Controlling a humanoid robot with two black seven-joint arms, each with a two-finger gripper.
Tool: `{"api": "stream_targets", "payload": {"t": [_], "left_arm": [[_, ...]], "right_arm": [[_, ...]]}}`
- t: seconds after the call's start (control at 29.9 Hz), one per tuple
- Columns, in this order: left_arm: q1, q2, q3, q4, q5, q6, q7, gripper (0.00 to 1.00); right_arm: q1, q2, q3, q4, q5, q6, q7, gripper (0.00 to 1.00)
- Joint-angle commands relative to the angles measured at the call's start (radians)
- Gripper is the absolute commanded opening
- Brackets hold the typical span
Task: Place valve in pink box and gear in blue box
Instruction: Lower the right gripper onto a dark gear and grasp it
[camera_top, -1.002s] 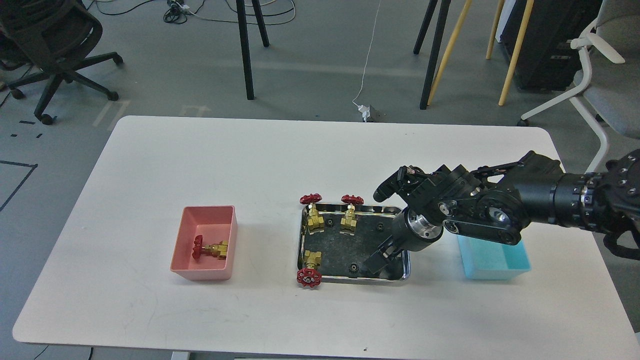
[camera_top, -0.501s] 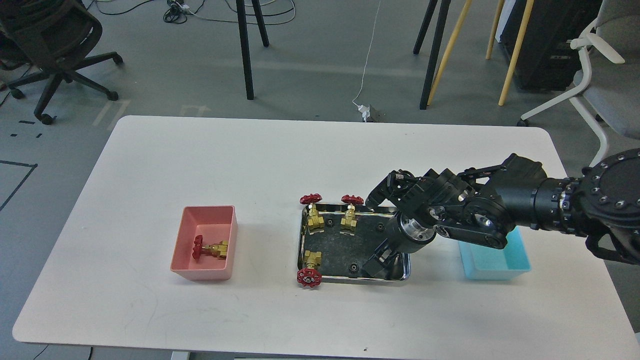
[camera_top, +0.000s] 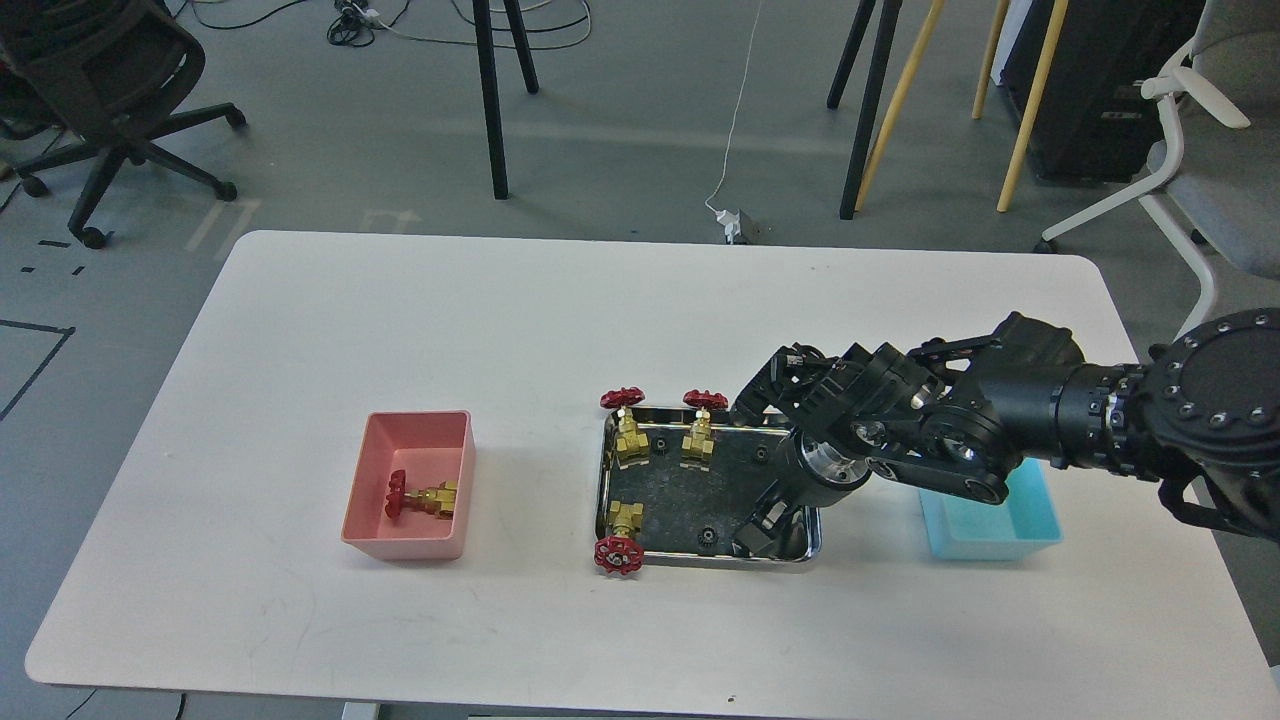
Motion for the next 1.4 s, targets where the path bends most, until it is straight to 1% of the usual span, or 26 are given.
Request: {"api": "stream_targets", "payload": {"t": [0.0, 0.03, 0.3, 0.47, 0.84, 1.0, 1.2, 1.37], "left_arm": [[-0.002, 0.001, 0.0, 0.0, 0.0, 0.0, 0.0, 0.98], [-0.002, 0.001, 0.0, 0.0, 0.0, 0.001, 0.0, 0.98], [-0.002, 0.004, 0.002, 0.001, 0.0, 0.001, 0.002, 0.98], [-0.002, 0.004, 0.002, 0.012, 0.0, 0.003, 0.002, 0.98], [-0.002, 0.001, 0.002, 0.021, 0.0, 0.003, 0.0, 0.98], [-0.002, 0.001, 0.002, 0.021, 0.0, 0.003, 0.0, 0.98], [-0.002, 0.001, 0.002, 0.023, 0.0, 0.003, 0.0, 0.98], [-0.002, 0.001, 0.002, 0.023, 0.0, 0.003, 0.0, 0.98]], "right_arm": [[0.001, 0.007, 0.0, 0.001, -0.002, 0.0, -0.002, 0.64], [0.001, 0.007, 0.0, 0.001, -0.005, 0.0, -0.002, 0.6], [0.003, 0.007, 0.0, 0.004, -0.028, 0.0, -0.005, 0.46], [0.01, 0.012, 0.0, 0.008, -0.028, 0.0, -0.003, 0.43], [0.018, 0.027, 0.0, 0.013, -0.028, 0.0, -0.003, 0.31], [0.02, 0.027, 0.0, 0.013, -0.028, 0.0, -0.003, 0.28], [0.026, 0.029, 0.0, 0.019, -0.028, 0.0, -0.003, 0.2], [0.027, 0.03, 0.0, 0.019, -0.028, 0.0, -0.003, 0.19]]}}
